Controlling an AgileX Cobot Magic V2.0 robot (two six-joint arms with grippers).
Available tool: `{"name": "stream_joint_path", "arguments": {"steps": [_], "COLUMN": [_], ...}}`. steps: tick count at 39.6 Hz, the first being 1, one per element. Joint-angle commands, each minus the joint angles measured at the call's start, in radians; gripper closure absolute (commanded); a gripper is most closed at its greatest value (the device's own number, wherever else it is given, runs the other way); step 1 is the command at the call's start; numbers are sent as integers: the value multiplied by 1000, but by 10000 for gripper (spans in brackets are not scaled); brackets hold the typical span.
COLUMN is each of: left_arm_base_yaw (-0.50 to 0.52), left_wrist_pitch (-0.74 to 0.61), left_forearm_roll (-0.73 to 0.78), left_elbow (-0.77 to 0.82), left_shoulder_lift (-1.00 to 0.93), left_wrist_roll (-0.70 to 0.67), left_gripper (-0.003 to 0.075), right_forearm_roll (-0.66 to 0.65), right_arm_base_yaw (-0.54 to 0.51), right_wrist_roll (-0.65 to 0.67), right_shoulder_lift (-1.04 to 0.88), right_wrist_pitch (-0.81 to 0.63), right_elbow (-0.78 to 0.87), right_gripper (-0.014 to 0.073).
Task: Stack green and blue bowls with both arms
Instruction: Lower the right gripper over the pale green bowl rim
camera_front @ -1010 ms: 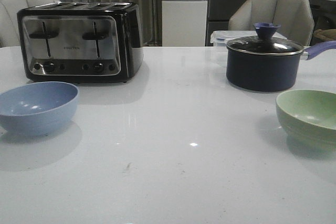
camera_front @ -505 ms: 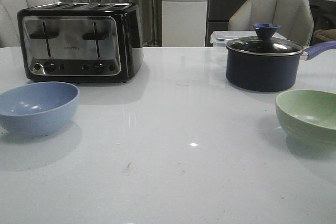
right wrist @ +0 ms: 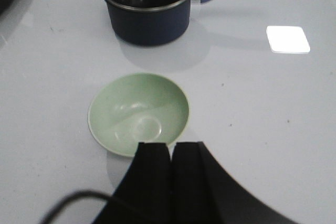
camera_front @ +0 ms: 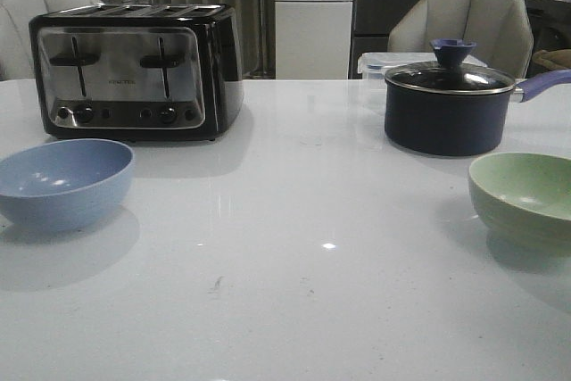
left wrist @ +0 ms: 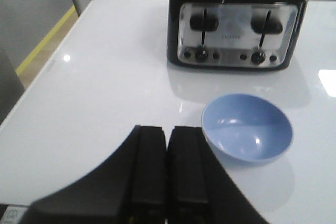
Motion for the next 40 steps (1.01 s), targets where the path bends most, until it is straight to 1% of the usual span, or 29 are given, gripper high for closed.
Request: {"name": "stream_joint_path", "arguments": {"steps": [1,4,11,13,15,16,17,19,21,23,24,25,26,28,29,36,40], "left_arm_base_yaw": [-1,-1,-1,-1,-1,-1,-1,-1,-1,-1,-1,-1,-1,-1,-1,-1,-1], "left_wrist_pitch": [-12,15,16,16,16,14,14,8,1,-9,-16,-23,-30,-37,-39,-43,-50], "left_forearm_roll": [-2,-2,-26,-27,-28,-30,-33,-35,-35,-35,-35,-36,-36,-36,-36,-36,-53], "left_elbow": [-31,-28,-24,-24,-24,-24,-24,-24,-24,-24,-24,-24,-24,-24,-24,-24,-24], "left_shoulder_lift": [48,72,117,128,145,150,159,171,184,199,207,216,231,254,265,358,374], "left_wrist_roll": [-4,-4,-4,-4,-4,-4,-4,-4,-4,-4,-4,-4,-4,-4,-4,-4,-4], "left_gripper": [621,621,621,620,615,609,590,542,445,344,302,238,197,153,144,158,158], "right_forearm_roll": [-8,-8,-13,-17,-19,-21,-21,-24,-25,-25,-25,-25,-25,-25,-25,-25,-25], "right_arm_base_yaw": [-6,-6,-6,-6,-6,-6,-6,-6,-6,-6,-6,-6,-6,-6,-6,-6,-6], "right_wrist_roll": [-3,-3,-4,-4,-5,-8,-12,-15,-15,-15,-15,-15,-15,-15,-15,-15,-14], "right_shoulder_lift": [60,94,139,143,144,145,146,146,146,146,146,146,146,146,146,148,165], "right_wrist_pitch": [-43,-35,-29,-29,-29,-29,-29,-29,-29,-29,-29,-29,-29,-29,-30,-30,-29], "right_elbow": [-36,-36,-36,-36,-36,-36,-36,-36,-36,-36,-36,-36,-36,-36,-36,-36,-36], "right_gripper": [576,576,573,551,502,461,425,311,215,146,125,105,100,99,99,99,99]}}
